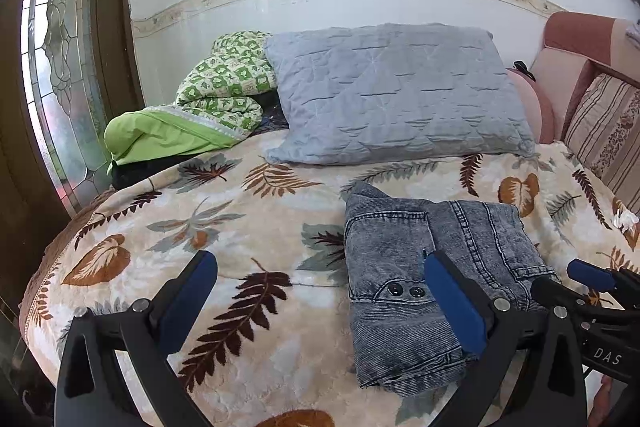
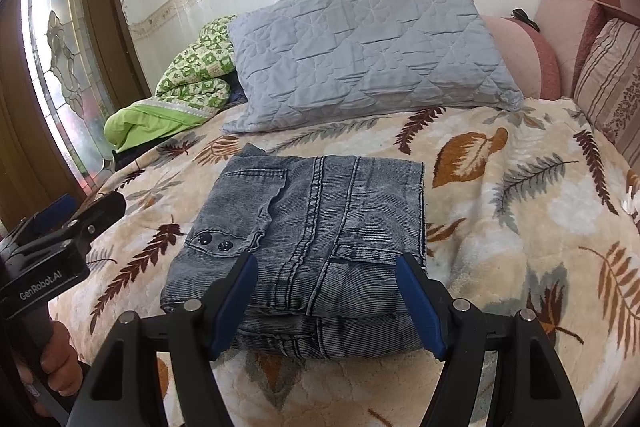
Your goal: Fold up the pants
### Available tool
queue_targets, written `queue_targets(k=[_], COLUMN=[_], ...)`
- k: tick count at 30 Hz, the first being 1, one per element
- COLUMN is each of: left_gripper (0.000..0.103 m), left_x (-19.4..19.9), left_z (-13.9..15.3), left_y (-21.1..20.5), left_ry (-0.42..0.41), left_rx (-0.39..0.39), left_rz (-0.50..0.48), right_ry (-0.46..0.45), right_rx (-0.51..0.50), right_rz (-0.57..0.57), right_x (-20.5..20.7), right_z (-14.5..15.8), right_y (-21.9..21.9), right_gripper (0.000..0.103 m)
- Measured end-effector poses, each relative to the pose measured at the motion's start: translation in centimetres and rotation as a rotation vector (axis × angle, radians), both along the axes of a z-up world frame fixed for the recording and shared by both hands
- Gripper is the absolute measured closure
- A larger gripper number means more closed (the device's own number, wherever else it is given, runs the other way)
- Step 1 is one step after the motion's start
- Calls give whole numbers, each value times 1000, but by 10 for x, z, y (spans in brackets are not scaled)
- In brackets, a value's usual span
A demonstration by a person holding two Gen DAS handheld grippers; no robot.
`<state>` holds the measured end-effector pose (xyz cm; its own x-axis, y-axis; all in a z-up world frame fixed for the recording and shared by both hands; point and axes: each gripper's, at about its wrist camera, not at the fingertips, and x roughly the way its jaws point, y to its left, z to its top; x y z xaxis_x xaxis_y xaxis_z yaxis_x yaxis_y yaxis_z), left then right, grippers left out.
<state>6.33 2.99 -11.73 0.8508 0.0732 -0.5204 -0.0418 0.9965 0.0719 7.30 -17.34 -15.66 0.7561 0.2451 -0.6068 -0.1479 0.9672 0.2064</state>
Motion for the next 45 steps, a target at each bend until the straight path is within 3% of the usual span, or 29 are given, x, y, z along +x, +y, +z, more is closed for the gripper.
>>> queue_targets(k=[45], left_gripper=[0], left_x=[-6], left_z=[5], left_y=[-6], left_ry=[-24], left_rx=[-4], left_rz=[-43], right_ry=[13], right_rx=[-4], right_rz=[6], right_x=[1], right_z=[-2], right_y=[1], right_gripper=[28])
